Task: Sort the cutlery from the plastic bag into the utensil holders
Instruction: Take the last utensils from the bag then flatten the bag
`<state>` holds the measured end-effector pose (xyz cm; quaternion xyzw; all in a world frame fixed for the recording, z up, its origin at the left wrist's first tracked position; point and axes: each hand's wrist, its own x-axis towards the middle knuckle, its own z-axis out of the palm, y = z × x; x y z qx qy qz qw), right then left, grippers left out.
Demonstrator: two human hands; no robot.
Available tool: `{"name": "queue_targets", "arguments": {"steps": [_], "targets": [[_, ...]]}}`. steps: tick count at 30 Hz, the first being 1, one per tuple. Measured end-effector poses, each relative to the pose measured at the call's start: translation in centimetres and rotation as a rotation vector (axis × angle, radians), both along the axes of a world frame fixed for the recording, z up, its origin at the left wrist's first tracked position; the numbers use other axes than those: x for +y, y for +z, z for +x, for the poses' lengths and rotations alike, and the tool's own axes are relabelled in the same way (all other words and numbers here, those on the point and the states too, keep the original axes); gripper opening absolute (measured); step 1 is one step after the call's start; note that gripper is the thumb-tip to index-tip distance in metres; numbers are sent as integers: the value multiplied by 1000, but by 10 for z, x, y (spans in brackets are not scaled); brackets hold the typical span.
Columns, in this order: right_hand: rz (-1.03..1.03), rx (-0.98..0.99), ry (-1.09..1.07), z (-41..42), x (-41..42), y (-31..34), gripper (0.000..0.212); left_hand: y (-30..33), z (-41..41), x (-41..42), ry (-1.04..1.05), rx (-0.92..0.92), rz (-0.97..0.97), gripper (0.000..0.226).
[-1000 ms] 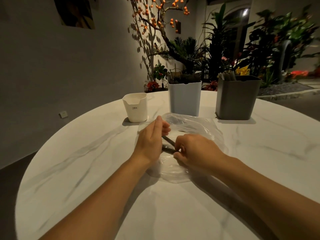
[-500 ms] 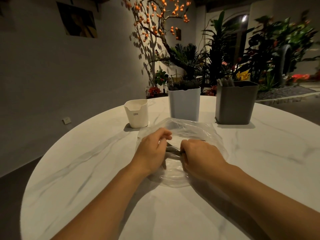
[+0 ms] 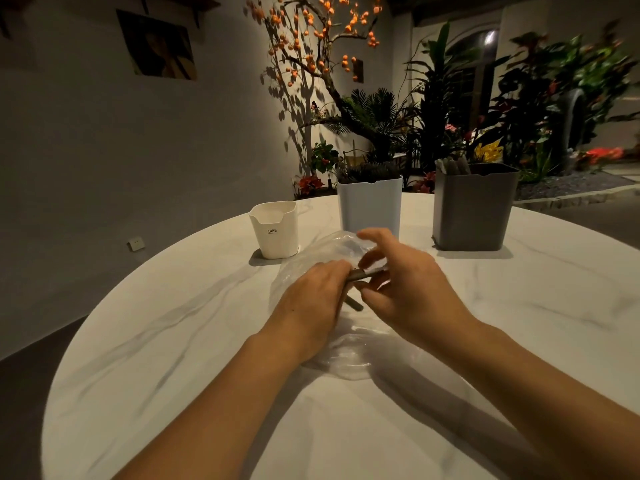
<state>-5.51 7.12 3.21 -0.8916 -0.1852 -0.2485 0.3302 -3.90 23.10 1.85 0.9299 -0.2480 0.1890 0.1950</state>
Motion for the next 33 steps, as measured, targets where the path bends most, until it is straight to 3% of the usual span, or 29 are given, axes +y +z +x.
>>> {"name": "queue_targets", "arguments": {"steps": [2, 6, 11, 17, 22, 29, 33], "targets": [[99, 33, 3, 1, 0, 0, 52, -6, 8, 0, 23, -93, -88, 28], [155, 97, 15, 8, 0, -9, 15, -3, 12, -6, -6, -154, -467, 32], [121, 201, 47, 14, -2, -15, 33, 13, 10, -7, -72, 128, -1065, 24], [-28, 294, 69, 11, -1, -18, 50, 24, 12, 1, -124, 342, -1450, 28], [87, 319, 147, 12, -1, -16, 20, 25, 8, -2, -179, 518, -1622, 34], [136, 368, 209, 11, 0, -14, 27, 21, 9, -10, -295, 702, -1803, 35], [281, 531, 313, 8, 3, -14, 27, 17, 8, -13, -249, 640, -1705, 35]]}}
